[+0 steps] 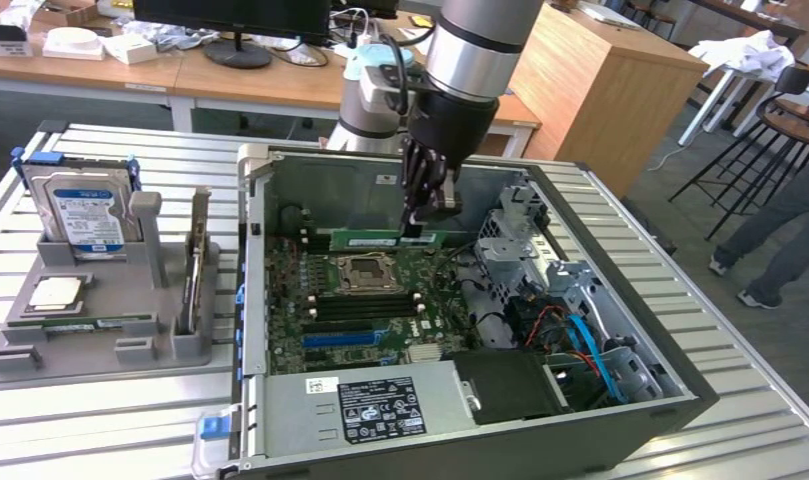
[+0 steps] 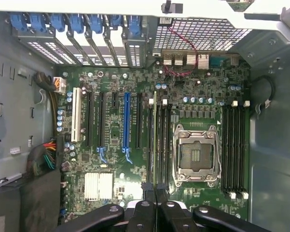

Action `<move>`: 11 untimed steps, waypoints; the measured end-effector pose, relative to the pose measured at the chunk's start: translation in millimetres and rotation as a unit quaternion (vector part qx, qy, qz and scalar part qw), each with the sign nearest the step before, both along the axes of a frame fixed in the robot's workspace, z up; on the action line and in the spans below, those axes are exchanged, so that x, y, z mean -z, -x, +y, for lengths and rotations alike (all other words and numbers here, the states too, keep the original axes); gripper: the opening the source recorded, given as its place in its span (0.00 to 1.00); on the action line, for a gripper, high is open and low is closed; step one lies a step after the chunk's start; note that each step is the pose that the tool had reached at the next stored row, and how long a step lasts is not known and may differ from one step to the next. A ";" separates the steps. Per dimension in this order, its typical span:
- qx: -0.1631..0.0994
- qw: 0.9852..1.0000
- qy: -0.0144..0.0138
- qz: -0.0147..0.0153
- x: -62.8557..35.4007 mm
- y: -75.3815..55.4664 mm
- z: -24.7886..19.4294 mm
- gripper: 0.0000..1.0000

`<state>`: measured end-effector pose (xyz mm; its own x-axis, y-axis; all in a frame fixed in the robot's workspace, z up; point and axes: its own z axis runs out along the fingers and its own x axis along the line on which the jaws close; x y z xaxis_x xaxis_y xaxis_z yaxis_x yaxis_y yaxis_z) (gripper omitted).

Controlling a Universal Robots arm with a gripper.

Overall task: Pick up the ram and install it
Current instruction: 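Insert the ram into the slot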

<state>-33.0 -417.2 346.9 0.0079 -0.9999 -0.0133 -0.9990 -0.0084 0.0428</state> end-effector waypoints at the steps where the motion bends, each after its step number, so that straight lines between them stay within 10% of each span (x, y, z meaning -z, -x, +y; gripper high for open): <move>1: 0.000 1.000 0.000 0.000 1.3 0.0 0.0 0.12; 11: 0.000 1.000 0.000 -0.001 18.3 0.1 0.0 0.12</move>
<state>-33.1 -417.2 328.6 0.0078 -0.9999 -0.0131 -0.9991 -0.0083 0.0414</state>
